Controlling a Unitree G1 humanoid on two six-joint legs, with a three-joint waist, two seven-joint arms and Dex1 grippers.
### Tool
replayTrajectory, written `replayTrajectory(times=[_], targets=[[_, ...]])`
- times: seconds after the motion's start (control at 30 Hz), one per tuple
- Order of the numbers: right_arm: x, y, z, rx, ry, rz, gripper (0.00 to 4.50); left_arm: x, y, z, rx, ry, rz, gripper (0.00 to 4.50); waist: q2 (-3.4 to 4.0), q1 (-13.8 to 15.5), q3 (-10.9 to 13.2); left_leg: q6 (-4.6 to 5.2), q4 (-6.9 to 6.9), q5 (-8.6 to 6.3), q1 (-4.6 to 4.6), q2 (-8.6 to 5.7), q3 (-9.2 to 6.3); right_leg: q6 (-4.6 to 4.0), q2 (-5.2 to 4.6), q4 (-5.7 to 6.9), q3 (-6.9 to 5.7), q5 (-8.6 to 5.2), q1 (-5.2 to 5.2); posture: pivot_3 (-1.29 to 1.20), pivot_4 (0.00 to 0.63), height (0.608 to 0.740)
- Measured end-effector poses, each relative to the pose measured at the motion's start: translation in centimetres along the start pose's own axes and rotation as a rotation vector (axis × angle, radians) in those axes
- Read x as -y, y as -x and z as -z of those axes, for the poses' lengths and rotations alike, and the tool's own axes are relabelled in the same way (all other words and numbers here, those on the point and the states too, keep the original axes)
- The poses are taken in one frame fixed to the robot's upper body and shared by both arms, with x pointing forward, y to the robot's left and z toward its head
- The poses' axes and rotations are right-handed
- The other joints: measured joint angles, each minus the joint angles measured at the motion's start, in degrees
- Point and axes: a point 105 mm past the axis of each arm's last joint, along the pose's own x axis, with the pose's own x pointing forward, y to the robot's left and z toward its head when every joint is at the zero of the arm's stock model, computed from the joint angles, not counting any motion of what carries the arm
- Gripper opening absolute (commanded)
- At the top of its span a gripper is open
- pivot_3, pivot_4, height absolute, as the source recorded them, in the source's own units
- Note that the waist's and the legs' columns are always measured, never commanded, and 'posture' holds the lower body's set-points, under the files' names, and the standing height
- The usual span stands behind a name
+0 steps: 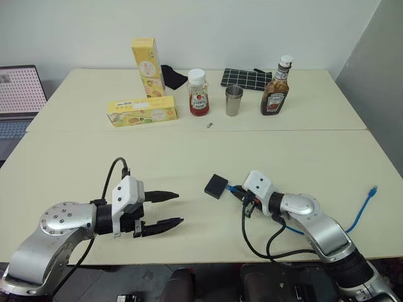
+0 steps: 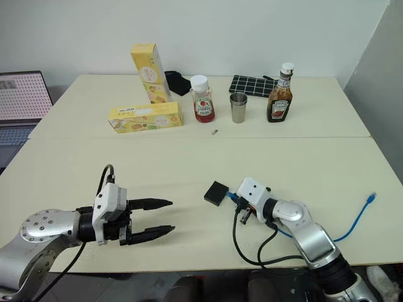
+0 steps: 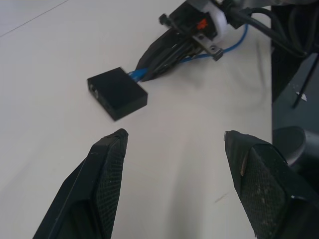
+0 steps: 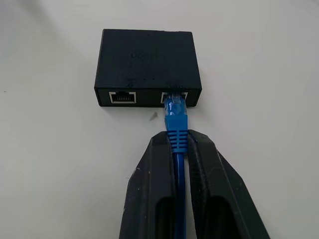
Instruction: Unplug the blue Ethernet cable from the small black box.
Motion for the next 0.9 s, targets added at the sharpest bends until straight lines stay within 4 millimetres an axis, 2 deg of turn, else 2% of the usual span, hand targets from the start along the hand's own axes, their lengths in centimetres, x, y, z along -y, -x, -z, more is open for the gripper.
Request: replayTrajectory(times=[0.07,0.2,0.33,0.47,0.7,0.87,0.9], targets=[[0.0,0.1,-0.2,0.012,0.007,-0.013,0.09,-0.9,0.1,0.6,0.007,0.028,-0.056,3.3,0.01,0.0,0.0,0.0,-0.01,0.0,0.0,0.0,0.0,0.0,0.0,0.01,0.01,0.0,-0.01,0.0,0.15,0.74],[0.7,0.3,-2.2,0.092,0.122,-0.027,0.09,-1.9,0.3,1.9,0.028,0.129,-0.123,3.3,0.0,-0.1,0.0,0.0,0.0,0.0,-0.01,0.02,0.02,0.0,-0.01,0.03,0.02,0.0,-0.04,0.0,0.15,0.74],[1.7,0.7,-4.6,0.188,0.369,-0.022,0.09,-2.1,0.0,1.1,0.138,0.279,-0.131,3.3,0.0,0.0,0.0,0.0,0.01,0.0,-0.01,0.02,0.01,0.0,-0.04,0.04,0.01,0.0,-0.04,0.0,0.15,0.74],[1.2,0.4,-6.7,0.286,0.623,-0.086,0.09,-2.3,-0.7,0.0,0.214,0.377,-0.116,3.3,-0.01,-0.1,0.0,0.0,0.03,0.0,0.0,0.03,0.0,0.0,-0.04,0.05,0.0,0.0,-0.03,0.0,0.15,0.74],[0.2,-0.4,-8.2,0.394,0.796,-0.164,0.09,-2.5,-1.6,-1.1,0.257,0.412,-0.107,3.3,-0.01,0.0,0.0,-0.02,0.06,0.01,0.0,0.04,0.0,0.0,-0.05,0.07,0.01,0.01,-0.03,0.0,0.15,0.74],[-0.4,-0.5,-9.5,0.482,0.822,-0.189,0.09,-2.2,-2.2,-1.2,0.26,0.411,-0.085,3.3,-0.01,0.0,0.0,-0.02,0.07,0.01,0.0,0.05,0.0,-0.01,-0.06,0.07,0.02,0.01,-0.02,0.0,0.15,0.74],[-0.4,-0.6,-9.4,0.485,0.819,-0.192,0.09,-2.1,-2.3,-1.3,0.259,0.41,-0.079,3.12,-0.01,0.0,0.0,-0.03,0.07,0.02,0.0,0.04,0.0,-0.01,-0.06,0.07,0.02,0.01,-0.02,0.0,0.15,0.74]])
